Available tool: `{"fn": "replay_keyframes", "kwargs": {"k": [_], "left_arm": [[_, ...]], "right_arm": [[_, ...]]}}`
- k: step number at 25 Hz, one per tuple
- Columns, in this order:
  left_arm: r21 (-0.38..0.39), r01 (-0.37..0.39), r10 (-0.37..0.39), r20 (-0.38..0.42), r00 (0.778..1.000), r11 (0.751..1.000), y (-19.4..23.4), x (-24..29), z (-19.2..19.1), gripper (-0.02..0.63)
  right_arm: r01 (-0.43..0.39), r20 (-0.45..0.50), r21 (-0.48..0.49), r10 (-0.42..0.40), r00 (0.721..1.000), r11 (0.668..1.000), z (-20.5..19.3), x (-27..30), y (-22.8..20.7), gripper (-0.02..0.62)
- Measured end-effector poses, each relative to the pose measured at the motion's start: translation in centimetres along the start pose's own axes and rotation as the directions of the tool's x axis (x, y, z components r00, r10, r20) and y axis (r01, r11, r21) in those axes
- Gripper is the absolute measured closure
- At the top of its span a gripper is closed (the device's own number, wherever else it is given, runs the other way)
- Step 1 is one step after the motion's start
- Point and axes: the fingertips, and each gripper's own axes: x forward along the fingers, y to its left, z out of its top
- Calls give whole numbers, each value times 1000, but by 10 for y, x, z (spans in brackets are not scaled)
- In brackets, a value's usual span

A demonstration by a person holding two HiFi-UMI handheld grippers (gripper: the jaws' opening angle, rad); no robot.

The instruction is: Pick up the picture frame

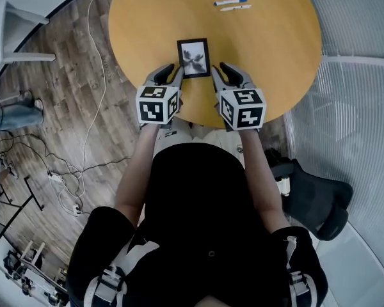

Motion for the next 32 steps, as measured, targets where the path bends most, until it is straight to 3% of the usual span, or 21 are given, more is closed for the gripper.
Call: {"fn": "replay_keyframes", "kwargs": {"k": [17,24,32], "left_arm": [[-62,-23,11,-177,984,998,33,92,-54,523],[-70,-47,31,-217,976,996,44,118,-76,503],[-112,-45,19,-230,973,993,45,130,-85,502]], "right_arm": [[-11,-214,58,23,976,998,-71,83,-55,482],[-15,-260,89,38,965,996,-105,108,-70,482],[-16,-291,98,44,956,995,-117,126,-71,481]]}}
